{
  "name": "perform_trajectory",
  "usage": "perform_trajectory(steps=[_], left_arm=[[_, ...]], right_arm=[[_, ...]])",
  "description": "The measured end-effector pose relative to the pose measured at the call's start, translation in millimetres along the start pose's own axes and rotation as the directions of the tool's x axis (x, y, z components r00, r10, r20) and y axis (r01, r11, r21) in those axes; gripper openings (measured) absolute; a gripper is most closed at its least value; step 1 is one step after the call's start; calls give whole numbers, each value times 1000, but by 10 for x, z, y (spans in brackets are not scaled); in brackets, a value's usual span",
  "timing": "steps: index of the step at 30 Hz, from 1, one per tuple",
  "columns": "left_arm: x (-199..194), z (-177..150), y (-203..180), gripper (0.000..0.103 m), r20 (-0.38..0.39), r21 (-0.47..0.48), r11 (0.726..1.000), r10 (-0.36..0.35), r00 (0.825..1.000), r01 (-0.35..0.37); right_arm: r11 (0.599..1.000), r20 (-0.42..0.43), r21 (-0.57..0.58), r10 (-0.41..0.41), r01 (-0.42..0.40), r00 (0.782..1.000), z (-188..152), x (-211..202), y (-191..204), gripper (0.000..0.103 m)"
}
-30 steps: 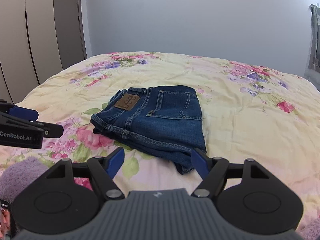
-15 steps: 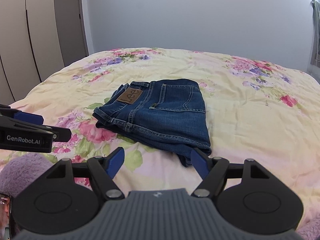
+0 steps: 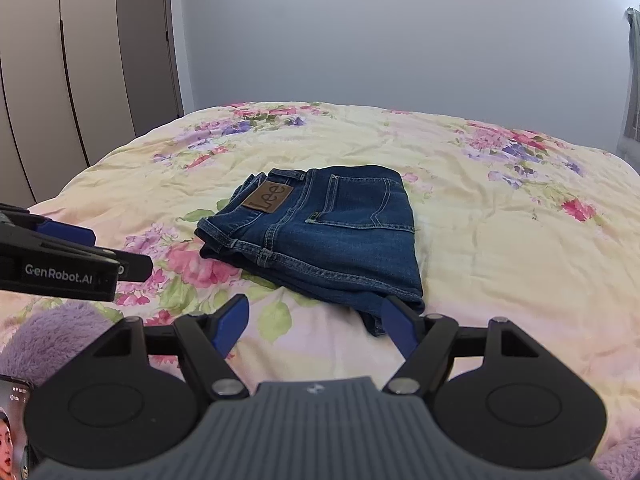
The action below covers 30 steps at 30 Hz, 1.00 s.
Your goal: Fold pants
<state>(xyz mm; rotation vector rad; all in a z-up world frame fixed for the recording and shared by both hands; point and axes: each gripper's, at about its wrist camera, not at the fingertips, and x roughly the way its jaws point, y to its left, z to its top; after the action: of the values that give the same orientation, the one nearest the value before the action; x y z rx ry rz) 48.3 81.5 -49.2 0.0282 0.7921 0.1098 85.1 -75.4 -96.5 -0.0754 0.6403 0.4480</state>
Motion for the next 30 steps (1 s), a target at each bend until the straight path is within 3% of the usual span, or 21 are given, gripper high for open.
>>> perform_trajectory(steps=[30], left_arm=[[-28,-8,-24,86,4,-5,1000,-2,1000,2]], right_arm=[[999,16,-19,50,-49,999,-6,-105,44,75]])
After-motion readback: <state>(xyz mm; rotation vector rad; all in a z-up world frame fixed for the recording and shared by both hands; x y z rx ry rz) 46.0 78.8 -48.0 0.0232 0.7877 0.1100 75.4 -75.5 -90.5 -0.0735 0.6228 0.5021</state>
